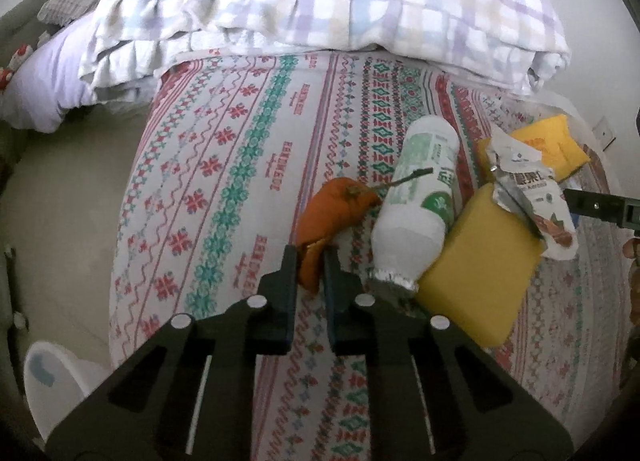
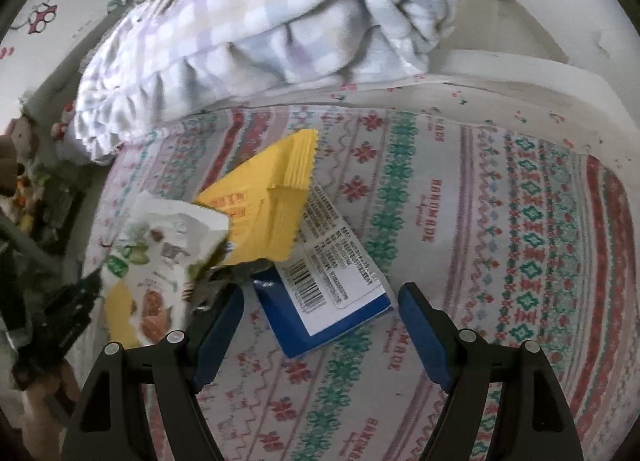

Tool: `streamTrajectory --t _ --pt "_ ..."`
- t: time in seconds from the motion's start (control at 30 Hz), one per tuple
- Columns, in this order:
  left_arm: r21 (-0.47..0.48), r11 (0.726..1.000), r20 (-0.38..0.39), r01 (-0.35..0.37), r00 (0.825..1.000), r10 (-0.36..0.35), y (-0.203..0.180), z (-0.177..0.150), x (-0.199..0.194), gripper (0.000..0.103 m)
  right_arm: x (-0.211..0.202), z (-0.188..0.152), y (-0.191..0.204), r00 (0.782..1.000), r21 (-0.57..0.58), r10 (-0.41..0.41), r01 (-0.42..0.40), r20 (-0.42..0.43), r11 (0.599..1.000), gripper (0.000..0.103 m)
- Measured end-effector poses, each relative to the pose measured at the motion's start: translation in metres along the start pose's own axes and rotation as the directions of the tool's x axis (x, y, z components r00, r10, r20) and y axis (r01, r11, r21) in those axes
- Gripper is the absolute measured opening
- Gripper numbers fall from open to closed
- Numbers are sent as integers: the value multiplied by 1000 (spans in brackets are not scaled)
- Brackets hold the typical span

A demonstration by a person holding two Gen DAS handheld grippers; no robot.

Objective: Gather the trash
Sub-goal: 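Grasp the orange item with the left tool while the right tool grasps the blue box, then carry the orange item and blue box to the white bin and release both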

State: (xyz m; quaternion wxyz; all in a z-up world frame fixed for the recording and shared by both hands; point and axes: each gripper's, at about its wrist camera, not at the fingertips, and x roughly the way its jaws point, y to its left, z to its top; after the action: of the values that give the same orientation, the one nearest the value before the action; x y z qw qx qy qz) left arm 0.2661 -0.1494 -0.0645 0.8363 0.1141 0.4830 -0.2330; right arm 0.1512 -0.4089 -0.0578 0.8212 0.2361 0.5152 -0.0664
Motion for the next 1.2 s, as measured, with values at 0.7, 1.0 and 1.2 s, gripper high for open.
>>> streamTrajectory --t 0.7,1.0,1.2 --pt "-139 990 3 17 1000 -17 8 -44 -48 11 8 -18 53 986 -231 -167 169 28 958 62" --pt "-214 976 35 29 999 -22 22 -70 -94 11 -56 -39 53 993 -148 -95 106 76 983 61" --pt "-229 973 65 28 998 -13 26 -94 -122 11 -106 -60 64 988 -154 -32 56 152 986 61"
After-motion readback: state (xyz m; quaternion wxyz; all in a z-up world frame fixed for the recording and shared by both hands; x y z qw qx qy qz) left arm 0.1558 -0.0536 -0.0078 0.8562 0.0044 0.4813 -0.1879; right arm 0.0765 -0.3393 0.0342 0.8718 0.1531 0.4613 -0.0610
